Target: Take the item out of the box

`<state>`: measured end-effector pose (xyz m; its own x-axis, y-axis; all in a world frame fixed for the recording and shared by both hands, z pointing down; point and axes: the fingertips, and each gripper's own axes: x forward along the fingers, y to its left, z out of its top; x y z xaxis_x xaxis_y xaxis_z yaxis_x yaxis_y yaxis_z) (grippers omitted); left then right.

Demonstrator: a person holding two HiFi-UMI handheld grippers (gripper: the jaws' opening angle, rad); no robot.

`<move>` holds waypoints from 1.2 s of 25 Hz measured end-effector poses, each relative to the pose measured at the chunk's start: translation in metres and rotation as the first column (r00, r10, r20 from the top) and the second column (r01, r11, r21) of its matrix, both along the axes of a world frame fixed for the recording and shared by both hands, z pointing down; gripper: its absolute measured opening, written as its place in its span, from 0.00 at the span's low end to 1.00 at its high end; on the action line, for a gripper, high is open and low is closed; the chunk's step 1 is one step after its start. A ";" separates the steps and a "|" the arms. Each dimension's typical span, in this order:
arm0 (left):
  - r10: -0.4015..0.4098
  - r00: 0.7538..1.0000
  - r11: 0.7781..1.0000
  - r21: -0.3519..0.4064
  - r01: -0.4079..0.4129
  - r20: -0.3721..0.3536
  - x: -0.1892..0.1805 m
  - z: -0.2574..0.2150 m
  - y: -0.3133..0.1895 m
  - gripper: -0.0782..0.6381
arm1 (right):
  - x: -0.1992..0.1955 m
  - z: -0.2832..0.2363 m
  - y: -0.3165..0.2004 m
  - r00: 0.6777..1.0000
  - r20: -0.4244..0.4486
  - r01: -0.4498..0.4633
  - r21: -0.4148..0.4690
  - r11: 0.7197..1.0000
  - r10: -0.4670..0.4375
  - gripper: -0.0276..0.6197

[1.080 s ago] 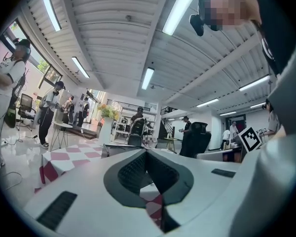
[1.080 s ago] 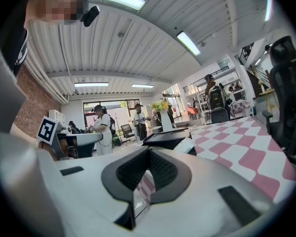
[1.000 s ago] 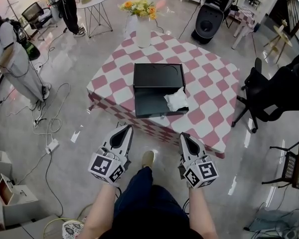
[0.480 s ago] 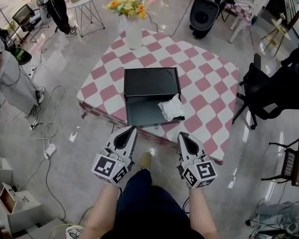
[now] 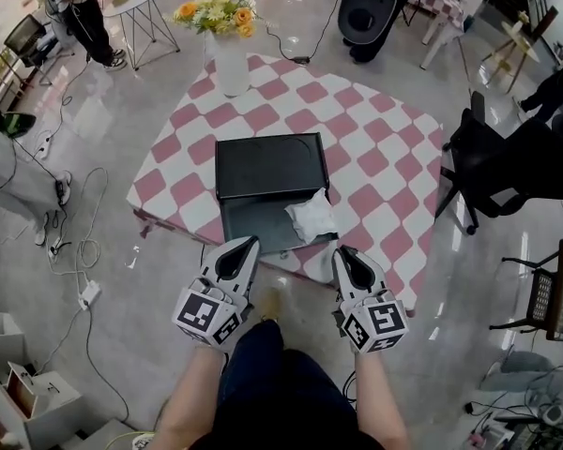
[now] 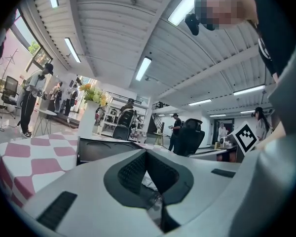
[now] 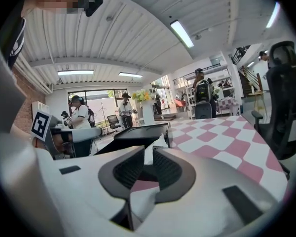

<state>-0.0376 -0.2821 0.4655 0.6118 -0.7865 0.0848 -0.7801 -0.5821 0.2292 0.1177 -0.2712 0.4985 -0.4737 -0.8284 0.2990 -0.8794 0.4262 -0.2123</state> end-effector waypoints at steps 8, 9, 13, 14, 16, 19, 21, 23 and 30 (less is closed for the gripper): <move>0.057 0.998 0.998 -0.003 -0.057 -0.026 0.014 -0.002 -0.034 0.11 | 0.009 0.009 -0.029 0.999 -0.005 -0.046 -0.067 0.997 0.046 0.22; 0.063 0.998 0.998 -0.004 -0.063 -0.029 0.016 -0.002 -0.037 0.11 | 0.010 0.011 -0.032 0.999 -0.009 -0.050 -0.075 0.996 0.049 0.22; 0.083 0.996 0.996 -0.019 -0.084 -0.033 0.022 0.003 -0.048 0.11 | 0.010 0.021 -0.046 0.998 -0.016 -0.056 -0.116 0.992 0.055 0.27; 0.085 0.996 0.996 -0.025 -0.086 -0.033 0.023 0.003 -0.050 0.11 | 0.009 0.023 -0.049 0.998 -0.020 -0.057 -0.123 0.991 0.055 0.27; 0.094 0.995 0.995 -0.032 -0.095 -0.027 0.027 0.004 -0.053 0.11 | 0.008 0.028 -0.055 0.998 -0.025 -0.053 -0.141 0.989 0.050 0.27; 0.114 0.993 0.993 -0.032 -0.114 -0.018 0.032 0.006 -0.058 0.11 | 0.005 0.036 -0.063 0.999 -0.024 -0.036 -0.178 0.983 0.032 0.32; 0.121 0.992 0.992 -0.038 -0.121 -0.021 0.034 0.008 -0.062 0.11 | 0.002 0.042 -0.069 0.999 -0.033 -0.024 -0.202 0.979 0.018 0.32; 0.127 0.992 0.991 -0.043 -0.128 -0.026 0.037 0.009 -0.065 0.11 | 0.001 0.046 -0.073 0.999 -0.042 -0.017 -0.225 0.974 0.008 0.32; 0.134 0.990 0.990 -0.047 -0.136 -0.046 0.041 0.008 -0.075 0.11 | -0.004 0.056 -0.080 0.999 -0.033 0.002 -0.295 0.955 -0.012 0.30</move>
<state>0.0032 -0.3573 0.4737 0.7157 -0.6921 0.0935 -0.6843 -0.6682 0.2919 0.1141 -0.3514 0.5544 -0.4643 -0.6974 0.5460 -0.8856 0.3551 -0.2994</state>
